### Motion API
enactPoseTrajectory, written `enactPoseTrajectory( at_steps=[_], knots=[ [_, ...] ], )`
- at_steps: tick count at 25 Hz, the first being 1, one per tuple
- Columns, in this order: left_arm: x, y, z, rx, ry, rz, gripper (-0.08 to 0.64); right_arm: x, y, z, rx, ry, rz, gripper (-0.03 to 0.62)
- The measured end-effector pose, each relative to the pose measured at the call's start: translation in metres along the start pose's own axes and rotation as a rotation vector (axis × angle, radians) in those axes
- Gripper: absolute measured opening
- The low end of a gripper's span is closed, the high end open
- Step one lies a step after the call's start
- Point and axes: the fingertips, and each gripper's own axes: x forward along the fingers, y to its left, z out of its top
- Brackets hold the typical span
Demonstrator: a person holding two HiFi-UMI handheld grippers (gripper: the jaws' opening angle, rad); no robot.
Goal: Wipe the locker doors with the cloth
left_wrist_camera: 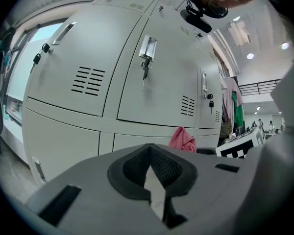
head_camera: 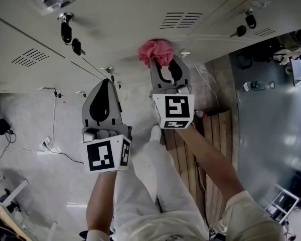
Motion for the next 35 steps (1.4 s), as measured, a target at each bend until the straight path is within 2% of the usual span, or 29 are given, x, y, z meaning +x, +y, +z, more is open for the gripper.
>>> enactPoseTrajectory(
  at_steps=[7,15,25,35],
  knots=[
    [0.003,-0.006,-0.005,0.002,0.014,0.019,0.003,-0.003,-0.025,-0.009,-0.019,0.008,-0.024,0.146],
    [0.002,-0.005,-0.007,0.019,0.023,0.026,0.003,-0.008,-0.062,-0.025,-0.009,0.039,-0.095,0.146],
    [-0.008,0.001,-0.007,0.022,0.031,0.028,0.003,-0.007,-0.062,-0.029,-0.003,0.023,-0.131,0.146],
    [-0.01,0.013,-0.017,0.002,0.035,0.029,0.003,0.0,-0.057,-0.058,-0.032,0.068,-0.144,0.146]
  ],
)
